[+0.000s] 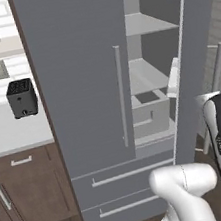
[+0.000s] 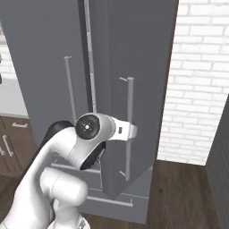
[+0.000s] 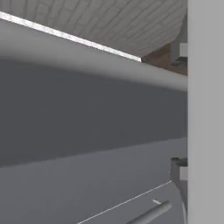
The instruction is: Take the strawberry from the fridge and place it on top of the pancake, located on the dining counter.
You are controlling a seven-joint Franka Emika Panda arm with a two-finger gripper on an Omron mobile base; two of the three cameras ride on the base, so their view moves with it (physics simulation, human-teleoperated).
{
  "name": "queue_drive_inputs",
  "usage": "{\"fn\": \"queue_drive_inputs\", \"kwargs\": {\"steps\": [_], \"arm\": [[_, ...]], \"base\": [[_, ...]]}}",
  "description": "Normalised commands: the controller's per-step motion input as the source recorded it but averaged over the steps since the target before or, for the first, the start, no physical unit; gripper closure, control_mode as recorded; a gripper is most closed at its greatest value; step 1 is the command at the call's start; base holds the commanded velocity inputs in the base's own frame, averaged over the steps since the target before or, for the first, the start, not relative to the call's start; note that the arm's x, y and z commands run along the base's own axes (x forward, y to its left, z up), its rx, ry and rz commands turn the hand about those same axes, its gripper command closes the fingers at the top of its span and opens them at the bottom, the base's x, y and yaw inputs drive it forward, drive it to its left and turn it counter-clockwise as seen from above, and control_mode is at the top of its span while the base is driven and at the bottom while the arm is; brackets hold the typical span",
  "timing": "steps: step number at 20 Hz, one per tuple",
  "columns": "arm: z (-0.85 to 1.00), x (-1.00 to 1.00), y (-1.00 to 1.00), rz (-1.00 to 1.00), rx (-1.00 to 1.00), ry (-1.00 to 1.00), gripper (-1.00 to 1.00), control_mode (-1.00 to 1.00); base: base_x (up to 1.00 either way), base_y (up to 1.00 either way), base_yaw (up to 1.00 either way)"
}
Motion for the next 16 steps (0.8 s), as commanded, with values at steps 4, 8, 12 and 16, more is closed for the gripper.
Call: {"fn": "queue_drive_inputs", "kwargs": {"steps": [4,8,12,16], "arm": [[0.47,-1.0,0.22,-0.01,-0.1,-0.06,-1.0,-1.0],[0.57,-0.8,0.59,-0.02,-0.2,0.02,-1.0,-1.0],[0.22,0.21,1.0,-0.05,-0.34,0.32,-1.0,-1.0],[0.01,0.54,1.0,-0.07,-0.34,0.22,-1.0,-1.0]], "base": [[0.0,0.0,0.0],[0.0,0.0,0.0],[0.0,0.0,0.0],[0.0,0.0,0.0]]}}
